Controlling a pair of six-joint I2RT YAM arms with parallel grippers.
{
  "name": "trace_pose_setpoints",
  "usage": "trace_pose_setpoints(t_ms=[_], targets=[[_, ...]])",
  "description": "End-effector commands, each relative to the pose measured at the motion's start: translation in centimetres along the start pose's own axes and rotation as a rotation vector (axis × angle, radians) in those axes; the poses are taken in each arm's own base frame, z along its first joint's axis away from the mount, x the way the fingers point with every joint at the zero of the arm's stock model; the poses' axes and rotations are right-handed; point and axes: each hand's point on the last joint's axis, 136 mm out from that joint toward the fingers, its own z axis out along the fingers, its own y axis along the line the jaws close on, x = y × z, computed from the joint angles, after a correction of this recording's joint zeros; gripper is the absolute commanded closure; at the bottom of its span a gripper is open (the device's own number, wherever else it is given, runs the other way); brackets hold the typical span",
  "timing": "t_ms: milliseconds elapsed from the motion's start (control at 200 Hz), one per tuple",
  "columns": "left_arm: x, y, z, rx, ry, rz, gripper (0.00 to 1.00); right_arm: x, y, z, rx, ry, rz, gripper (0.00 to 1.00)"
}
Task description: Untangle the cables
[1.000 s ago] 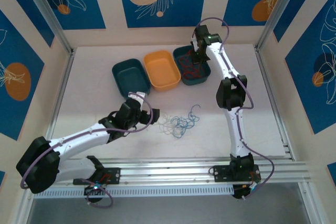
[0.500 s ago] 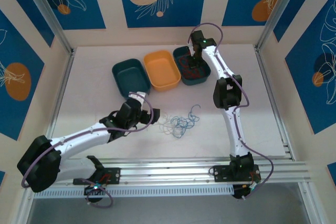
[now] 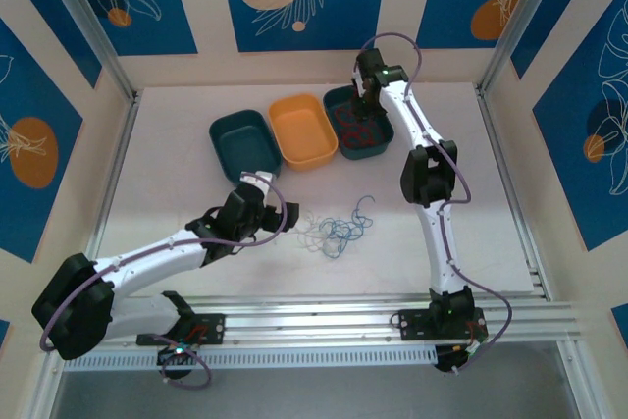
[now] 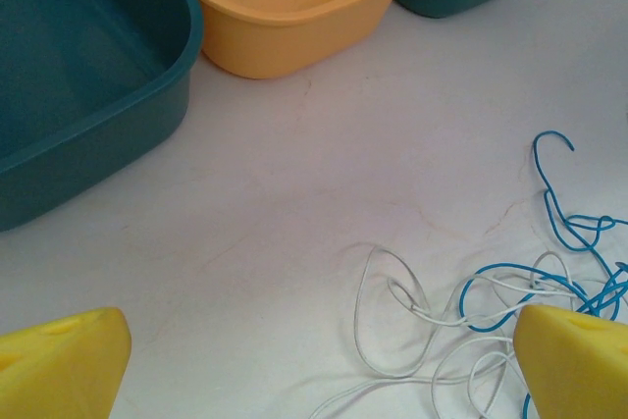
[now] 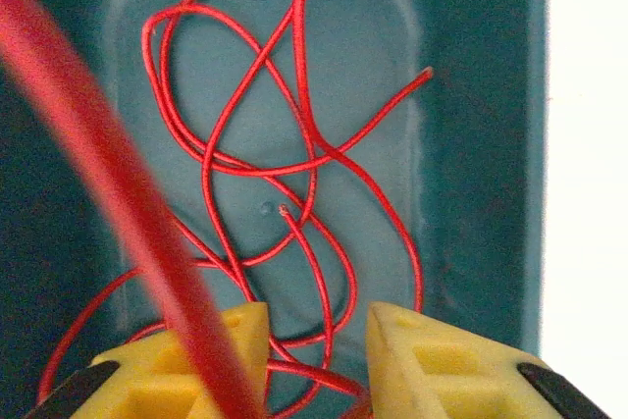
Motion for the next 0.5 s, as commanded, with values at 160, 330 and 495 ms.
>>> trace_pose_setpoints(t_ms=[160,330,495], targets=[[-0.9,-0.2,-0.1,0.013,-0.025,-0.013,0.0,-0.5,-0.8,-3.2,0.037,-0.032,0.028,0.76],[-0.8,-0.2,-0.2,0.011,-0.023,-0.015,0.0,-0.4,-1.1,-2.0,0.037,-0.023,0.036,0.84],[-0.9,-0.1,-0.1,0.005,-0.022,-0.012,0.0,0.0,-0.9,-0.8,0.027,-0.003,0.045,0.84]])
